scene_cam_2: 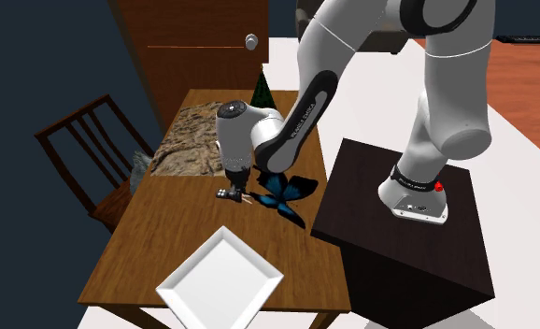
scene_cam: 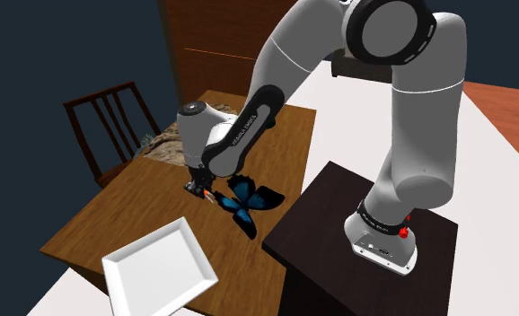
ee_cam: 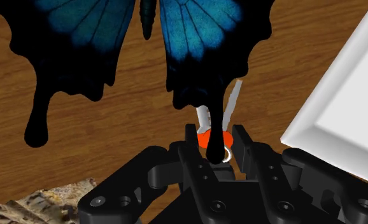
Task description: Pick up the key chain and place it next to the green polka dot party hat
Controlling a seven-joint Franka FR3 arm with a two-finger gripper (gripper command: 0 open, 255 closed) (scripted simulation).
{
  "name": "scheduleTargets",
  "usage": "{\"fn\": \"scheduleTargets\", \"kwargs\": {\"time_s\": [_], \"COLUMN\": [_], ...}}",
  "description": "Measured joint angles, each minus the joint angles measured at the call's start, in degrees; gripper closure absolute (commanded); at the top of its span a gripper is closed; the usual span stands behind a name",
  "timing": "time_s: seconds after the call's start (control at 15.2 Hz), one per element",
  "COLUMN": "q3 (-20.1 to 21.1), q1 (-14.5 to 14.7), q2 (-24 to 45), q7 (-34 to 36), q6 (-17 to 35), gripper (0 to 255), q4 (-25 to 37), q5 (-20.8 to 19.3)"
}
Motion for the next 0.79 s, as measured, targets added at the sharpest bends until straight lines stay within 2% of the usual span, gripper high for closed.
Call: {"fn": "scheduleTargets", "kwargs": {"time_s": [0.79], "q3": [2.22], "q1": [-1.57], "q2": [-7.3], "q7": [-2.92], "q6": [-7.67], "gripper": [255], "q4": [0.64], "q5": [3.9]}}
